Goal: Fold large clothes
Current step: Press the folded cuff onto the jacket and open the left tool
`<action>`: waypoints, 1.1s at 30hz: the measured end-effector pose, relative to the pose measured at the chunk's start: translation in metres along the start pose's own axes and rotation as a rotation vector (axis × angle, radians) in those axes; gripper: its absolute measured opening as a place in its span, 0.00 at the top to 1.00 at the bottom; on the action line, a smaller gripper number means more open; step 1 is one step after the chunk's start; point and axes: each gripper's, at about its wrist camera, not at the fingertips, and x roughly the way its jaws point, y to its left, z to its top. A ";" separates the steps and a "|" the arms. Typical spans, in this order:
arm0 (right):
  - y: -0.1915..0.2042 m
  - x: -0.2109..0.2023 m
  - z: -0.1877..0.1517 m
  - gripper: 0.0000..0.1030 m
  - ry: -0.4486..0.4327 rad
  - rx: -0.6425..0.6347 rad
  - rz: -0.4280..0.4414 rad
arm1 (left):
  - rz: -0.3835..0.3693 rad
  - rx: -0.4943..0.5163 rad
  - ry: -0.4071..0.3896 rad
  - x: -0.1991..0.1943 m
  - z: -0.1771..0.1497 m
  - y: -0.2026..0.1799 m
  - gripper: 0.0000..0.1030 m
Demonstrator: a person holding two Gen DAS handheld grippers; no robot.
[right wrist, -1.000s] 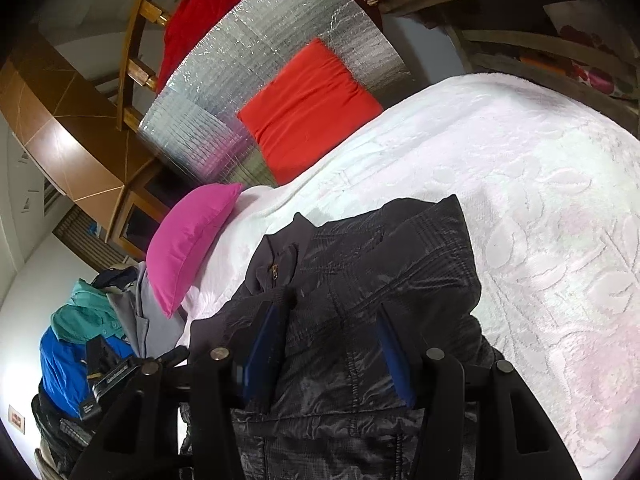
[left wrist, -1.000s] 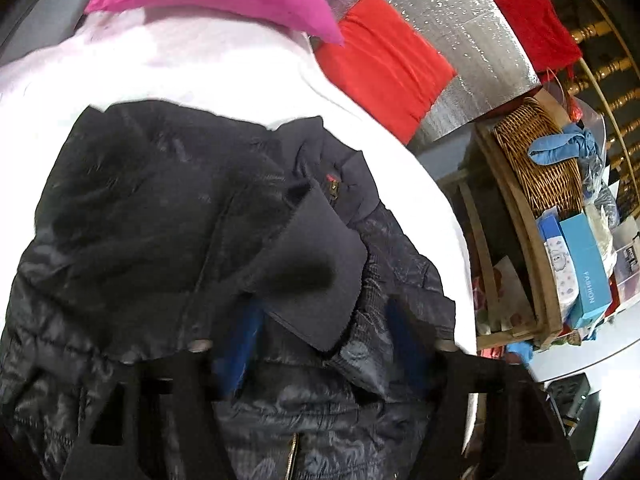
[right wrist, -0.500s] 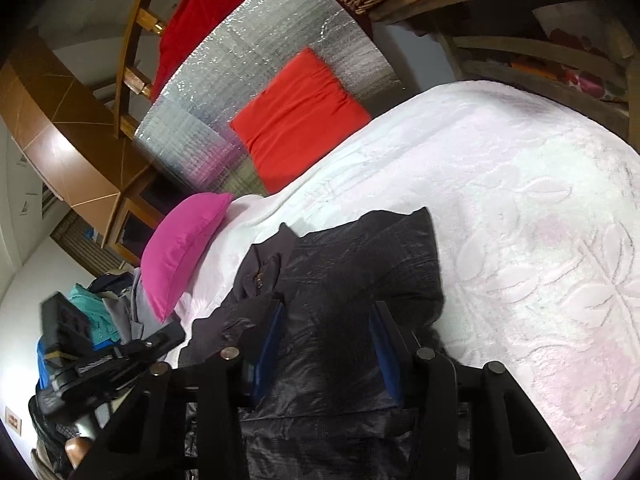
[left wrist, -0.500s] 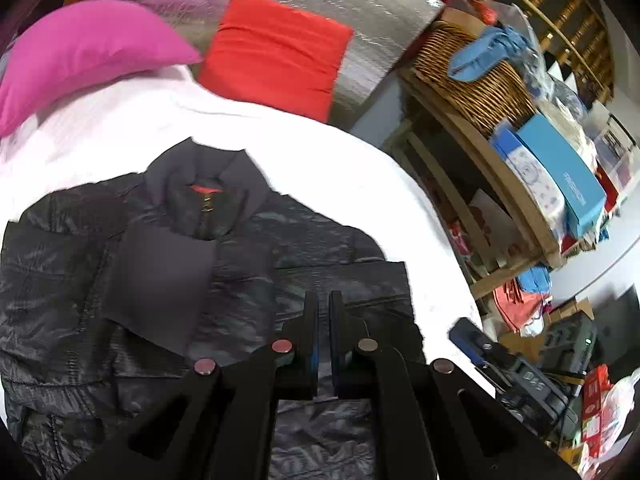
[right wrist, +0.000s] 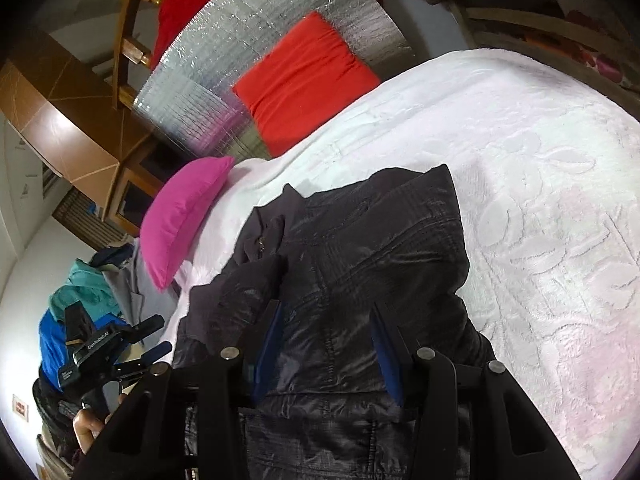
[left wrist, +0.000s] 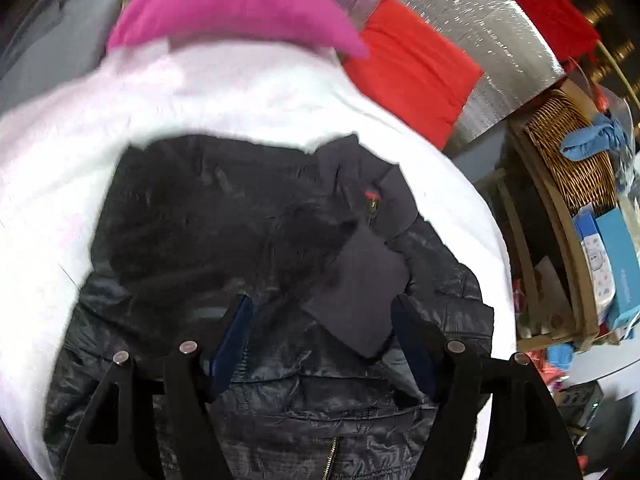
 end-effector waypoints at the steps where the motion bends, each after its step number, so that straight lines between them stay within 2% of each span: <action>1: -0.001 0.002 -0.001 0.54 0.002 0.006 -0.011 | -0.015 -0.020 0.021 0.007 0.000 0.004 0.30; 6: -0.013 0.006 0.002 0.54 0.009 0.054 -0.045 | -0.050 -0.032 -0.017 0.023 0.002 0.004 0.30; 9: -0.019 0.006 0.004 0.54 0.001 0.080 -0.068 | -0.060 0.016 -0.022 0.030 0.004 -0.010 0.32; 11: -0.024 0.007 0.006 0.54 0.003 0.101 -0.079 | -0.065 0.055 -0.021 0.034 0.005 -0.020 0.38; 14: -0.029 0.007 0.009 0.54 -0.001 0.127 -0.083 | -0.032 0.103 -0.005 0.043 0.007 -0.033 0.61; 15: -0.031 0.005 0.010 0.54 -0.006 0.133 -0.082 | -0.021 0.112 0.002 0.045 0.008 -0.035 0.73; 16: -0.033 0.003 0.011 0.54 -0.012 0.139 -0.080 | -0.014 0.116 0.007 0.046 0.009 -0.037 0.81; 18: -0.037 0.001 0.013 0.54 -0.018 0.151 -0.076 | -0.016 0.127 0.002 0.045 0.010 -0.042 0.90; 25: -0.051 -0.010 0.019 0.54 -0.045 0.183 -0.070 | -0.070 0.246 -0.018 0.033 0.001 -0.096 0.94; 31: -0.061 -0.020 0.022 0.54 -0.069 0.203 -0.060 | -0.157 0.371 0.029 0.037 -0.026 -0.168 0.94; 33: -0.063 -0.023 0.023 0.54 -0.077 0.203 -0.056 | -0.163 0.430 0.057 0.044 -0.040 -0.195 0.94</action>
